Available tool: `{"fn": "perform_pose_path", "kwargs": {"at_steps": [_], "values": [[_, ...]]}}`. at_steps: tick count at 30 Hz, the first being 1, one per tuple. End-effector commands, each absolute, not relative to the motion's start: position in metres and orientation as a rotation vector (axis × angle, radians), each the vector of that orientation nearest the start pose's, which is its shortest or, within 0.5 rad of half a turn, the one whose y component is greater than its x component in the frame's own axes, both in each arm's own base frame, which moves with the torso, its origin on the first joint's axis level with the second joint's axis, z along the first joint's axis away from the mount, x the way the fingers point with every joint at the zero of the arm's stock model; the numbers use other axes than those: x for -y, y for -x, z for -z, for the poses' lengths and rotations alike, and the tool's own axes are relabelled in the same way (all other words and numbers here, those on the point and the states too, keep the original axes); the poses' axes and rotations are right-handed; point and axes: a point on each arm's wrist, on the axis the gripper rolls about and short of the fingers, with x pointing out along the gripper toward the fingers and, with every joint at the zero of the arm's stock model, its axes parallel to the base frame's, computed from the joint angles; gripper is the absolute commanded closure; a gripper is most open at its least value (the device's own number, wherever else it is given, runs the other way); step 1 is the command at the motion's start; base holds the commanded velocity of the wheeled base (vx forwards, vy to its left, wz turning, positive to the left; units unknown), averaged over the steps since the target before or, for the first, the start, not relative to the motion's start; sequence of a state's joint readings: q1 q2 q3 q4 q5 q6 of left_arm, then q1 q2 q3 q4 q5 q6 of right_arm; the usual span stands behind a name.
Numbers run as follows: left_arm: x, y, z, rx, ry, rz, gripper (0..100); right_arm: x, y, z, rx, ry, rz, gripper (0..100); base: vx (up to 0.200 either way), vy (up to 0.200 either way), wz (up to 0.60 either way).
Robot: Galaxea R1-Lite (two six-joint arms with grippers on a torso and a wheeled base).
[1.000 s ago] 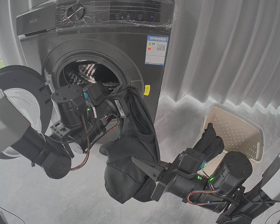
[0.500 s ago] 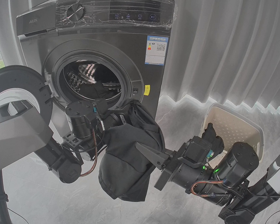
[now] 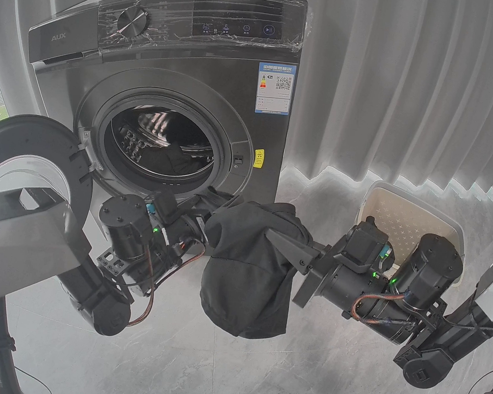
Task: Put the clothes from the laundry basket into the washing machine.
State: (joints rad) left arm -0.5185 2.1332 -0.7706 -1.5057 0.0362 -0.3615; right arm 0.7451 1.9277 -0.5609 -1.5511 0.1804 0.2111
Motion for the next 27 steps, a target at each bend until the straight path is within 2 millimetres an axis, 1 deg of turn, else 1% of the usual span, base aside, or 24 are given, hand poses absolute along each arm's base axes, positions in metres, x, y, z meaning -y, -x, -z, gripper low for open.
{"fn": "perform_pose_path", "kwargs": {"at_steps": [1,2,3,4,5,6,7,9,14,15,18,22,24,25,26,27], "values": [[0.17,-0.309,-0.102,0.003,0.374,0.546,0,-0.209,-0.236,-0.15,0.109,-0.263,-0.908,100,0.0,0.0,0.0],[0.163,-0.301,-0.1,-0.033,0.36,0.591,0,-0.208,-0.24,-0.152,0.116,-0.273,-0.899,100,0.0,0.0,0.0],[0.161,-0.296,-0.099,-0.052,0.355,0.62,0,-0.207,-0.241,-0.152,0.118,-0.272,-0.893,100,0.0,0.0,0.0],[0.16,-0.295,-0.099,-0.058,0.354,0.63,0,-0.206,-0.242,-0.152,0.118,-0.274,-0.89,100,0.0,0.0,0.0],[0.157,-0.287,-0.099,-0.081,0.348,0.676,0,-0.204,-0.244,-0.153,0.122,-0.273,-0.881,100,0.0,0.0,0.0],[0.157,-0.286,-0.099,-0.085,0.346,0.685,0,-0.204,-0.245,-0.153,0.123,-0.275,-0.88,100,0.0,0.0,0.0],[0.154,-0.279,-0.1,-0.102,0.341,0.721,0,-0.201,-0.247,-0.153,0.126,-0.274,-0.869,100,0.0,0.0,0.0],[0.151,-0.27,-0.1,-0.117,0.324,0.756,0,-0.199,-0.249,-0.154,0.129,-0.276,-0.862,100,0.0,0.0,0.0],[0.148,-0.25,-0.108,-0.124,0.302,0.854,0,-0.196,-0.251,-0.155,0.133,-0.277,-0.85,100,0.0,0.0,0.0],[0.148,-0.247,-0.113,-0.114,0.302,0.872,0,-0.195,-0.252,-0.155,0.135,-0.277,-0.846,100,0.0,0.0,0.0],[0.147,-0.244,-0.122,-0.082,0.303,0.893,0,-0.191,-0.255,-0.154,0.134,-0.277,-0.828,100,0.0,0.0,0.0],[0.143,-0.242,-0.143,-0.003,0.321,0.898,0,-0.184,-0.26,-0.153,0.128,-0.281,-0.8,100,0.0,0.0,0.0],[0.141,-0.243,-0.15,0.024,0.334,0.894,0,-0.184,-0.26,-0.153,0.129,-0.284,-0.799,100,0.0,0.0,0.0],[0.141,-0.243,-0.15,0.024,0.334,0.894,0,-0.184,-0.26,-0.153,0.129,-0.284,-0.799,100,0.0,0.0,0.0],[0.137,-0.244,-0.154,0.034,0.344,0.883,0,-0.184,-0.26,-0.154,0.13,-0.286,-0.799,100,0.0,0.0,0.0],[0.137,-0.244,-0.153,0.029,0.345,0.879,0,-0.184,-0.26,-0.154,0.131,-0.286,-0.8,100,0.0,0.0,0.0]]}}
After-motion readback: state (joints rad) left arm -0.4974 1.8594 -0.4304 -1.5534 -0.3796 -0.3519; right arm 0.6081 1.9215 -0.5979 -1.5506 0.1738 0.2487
